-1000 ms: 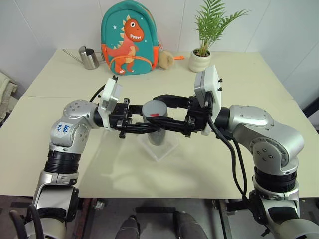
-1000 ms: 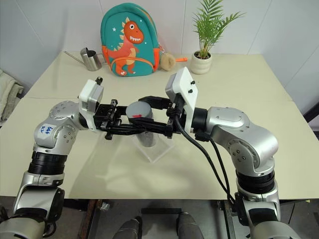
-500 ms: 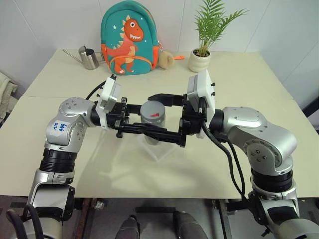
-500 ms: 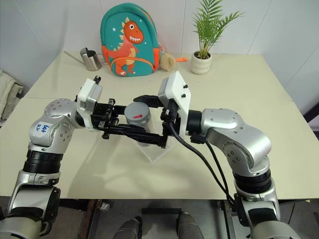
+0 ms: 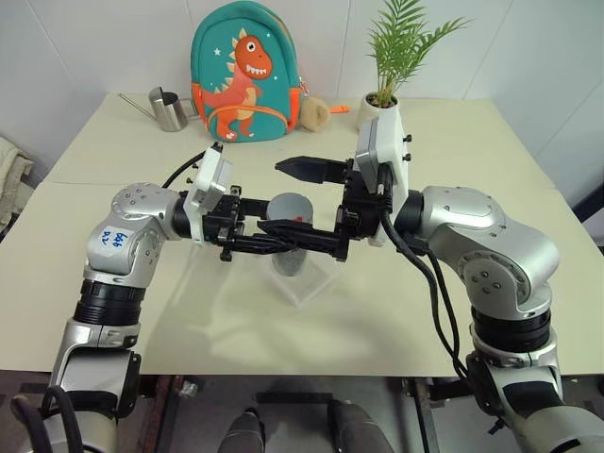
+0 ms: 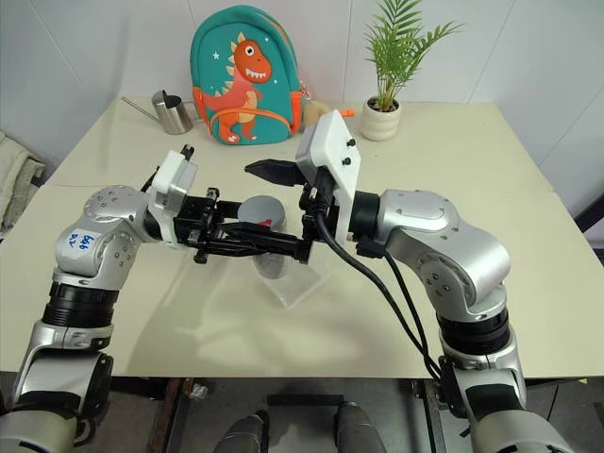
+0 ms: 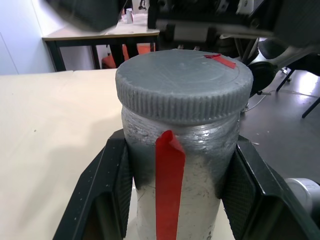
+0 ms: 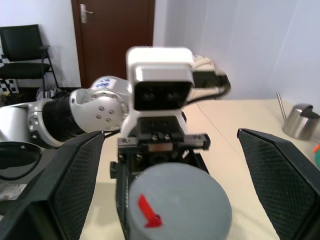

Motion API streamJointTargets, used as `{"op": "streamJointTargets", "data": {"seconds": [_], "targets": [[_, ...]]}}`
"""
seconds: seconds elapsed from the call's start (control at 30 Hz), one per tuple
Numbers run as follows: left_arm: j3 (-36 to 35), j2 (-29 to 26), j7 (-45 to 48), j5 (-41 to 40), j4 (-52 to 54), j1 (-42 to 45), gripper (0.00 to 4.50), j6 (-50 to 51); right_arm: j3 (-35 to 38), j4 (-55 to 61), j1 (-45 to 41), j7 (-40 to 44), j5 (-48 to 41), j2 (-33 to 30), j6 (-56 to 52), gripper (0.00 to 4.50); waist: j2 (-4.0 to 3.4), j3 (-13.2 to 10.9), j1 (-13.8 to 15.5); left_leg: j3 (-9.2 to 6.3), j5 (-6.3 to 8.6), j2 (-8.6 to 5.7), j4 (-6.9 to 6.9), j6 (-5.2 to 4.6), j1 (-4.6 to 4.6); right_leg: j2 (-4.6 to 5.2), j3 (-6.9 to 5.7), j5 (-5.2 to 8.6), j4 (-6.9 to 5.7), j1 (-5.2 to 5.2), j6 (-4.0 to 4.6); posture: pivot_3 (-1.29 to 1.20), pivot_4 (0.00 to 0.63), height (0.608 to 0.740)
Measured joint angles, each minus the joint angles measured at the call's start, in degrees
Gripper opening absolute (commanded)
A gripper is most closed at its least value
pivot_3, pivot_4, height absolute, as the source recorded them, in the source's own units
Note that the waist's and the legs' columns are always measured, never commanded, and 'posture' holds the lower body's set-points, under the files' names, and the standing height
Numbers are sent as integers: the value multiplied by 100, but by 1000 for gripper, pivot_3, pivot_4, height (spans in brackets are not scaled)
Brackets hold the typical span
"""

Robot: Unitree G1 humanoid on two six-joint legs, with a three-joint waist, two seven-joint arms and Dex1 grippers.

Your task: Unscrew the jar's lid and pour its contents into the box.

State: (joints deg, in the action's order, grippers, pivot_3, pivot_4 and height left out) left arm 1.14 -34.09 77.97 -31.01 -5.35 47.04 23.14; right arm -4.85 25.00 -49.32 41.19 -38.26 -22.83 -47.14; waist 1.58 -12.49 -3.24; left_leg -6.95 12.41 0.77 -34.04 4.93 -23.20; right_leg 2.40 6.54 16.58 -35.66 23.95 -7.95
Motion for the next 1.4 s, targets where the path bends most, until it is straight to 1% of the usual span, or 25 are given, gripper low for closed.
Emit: {"op": "streamJointTargets", "data": {"seconds": [0.1, 0.3, 0.53, 0.83, 1.0, 1.4], "targets": [[4, 36, -5, 3, -2, 0, 2009, -5, -153, -44, 5, -62, 56, 39, -9, 4479, 0, 0, -3, 0, 0, 0, 0, 0, 0, 0, 0, 0, -1, 1, 0, 0, 150, 740], [5, 91, -31, 6, -1, 0, 2009, -9, -194, -158, -31, -166, 114, 214, -14, 4479, 0, 0, 1, 0, 0, 0, -1, 0, 0, 0, 0, 0, -4, 2, 0, 0, 150, 740], [30, 146, -55, 5, 18, -1, 2009, 50, -271, -449, -161, -234, 353, 232, 54, 4479, 0, 0, -1, 0, 0, 0, 0, 0, -1, 0, 0, 1, -5, 3, 2, 0, 150, 740], [29, 40, -139, 100, 11, -8, 2009, 77, -232, -321, -139, -69, 284, -288, 24, 4479, 0, 0, 2, 0, 0, 0, 0, 0, -1, 0, 0, 2, -6, 3, 2, 0, 150, 740], [3, 15, -175, 111, -22, -12, 2009, 76, 25, 1, 25, -40, 40, -754, -199, 4479, 0, 0, 8, 0, 0, 0, 0, 0, -3, 0, 0, 2, -3, 3, 1, 0, 150, 740], [-31, 0, -80, 118, -241, -11, 2009, -18, 548, 245, 125, -159, -396, -1308, -710, 4479, 0, 0, 6, 1, 1, 0, -1, -2, -2, 0, 0, 4, -4, 3, 2, 0, 150, 740]]}}
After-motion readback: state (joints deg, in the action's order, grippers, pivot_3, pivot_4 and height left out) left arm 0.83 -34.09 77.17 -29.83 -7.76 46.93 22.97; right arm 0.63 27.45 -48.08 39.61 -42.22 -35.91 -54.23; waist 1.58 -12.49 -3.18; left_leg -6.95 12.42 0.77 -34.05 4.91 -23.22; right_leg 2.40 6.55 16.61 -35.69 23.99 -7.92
